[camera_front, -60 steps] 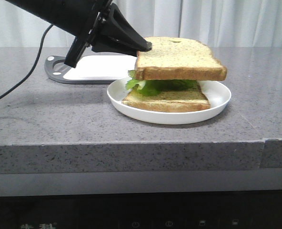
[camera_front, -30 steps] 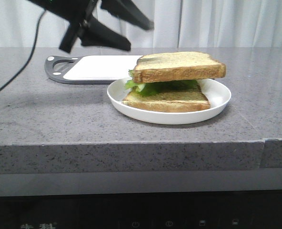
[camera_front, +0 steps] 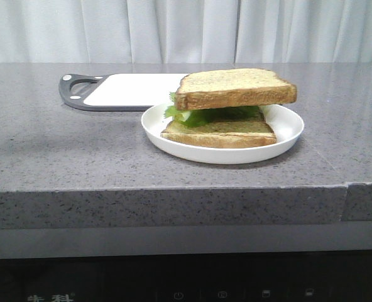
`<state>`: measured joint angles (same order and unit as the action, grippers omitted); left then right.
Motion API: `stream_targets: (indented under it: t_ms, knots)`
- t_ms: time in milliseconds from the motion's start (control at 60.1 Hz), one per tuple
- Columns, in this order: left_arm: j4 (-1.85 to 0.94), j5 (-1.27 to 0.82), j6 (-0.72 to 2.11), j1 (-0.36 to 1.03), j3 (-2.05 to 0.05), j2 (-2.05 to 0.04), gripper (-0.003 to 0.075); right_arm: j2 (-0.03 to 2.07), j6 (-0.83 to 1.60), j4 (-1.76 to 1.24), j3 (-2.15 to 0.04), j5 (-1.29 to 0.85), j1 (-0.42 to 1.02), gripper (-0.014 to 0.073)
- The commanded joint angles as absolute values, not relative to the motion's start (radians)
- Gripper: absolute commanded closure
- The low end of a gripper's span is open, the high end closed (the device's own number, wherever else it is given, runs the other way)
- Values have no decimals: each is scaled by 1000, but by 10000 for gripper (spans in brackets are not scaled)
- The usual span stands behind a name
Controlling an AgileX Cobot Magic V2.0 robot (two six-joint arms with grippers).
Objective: Left arm grabs bread, right arm adds lettuce
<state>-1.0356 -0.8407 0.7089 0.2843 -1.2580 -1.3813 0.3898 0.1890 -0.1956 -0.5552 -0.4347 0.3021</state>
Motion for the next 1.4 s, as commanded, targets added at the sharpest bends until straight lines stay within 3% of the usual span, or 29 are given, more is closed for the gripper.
stream_targets:
  t_ms: [0,316,632,1381]
  knots:
    - [-1004,-715,709,282,-1221,-1235,741,382,187,-198,-567,-336,277,655]
    - [-784,-325,709,282,-742,-655,741,155,187,-268,-388,-248,279,655]
    - [-761,-254,708,282,-361,-91,741,76,187,-270,-341,-250,279,655]
    - [-767,-253,708,282,-341,-42,741,76,187,-270,-341,-255,279,655]
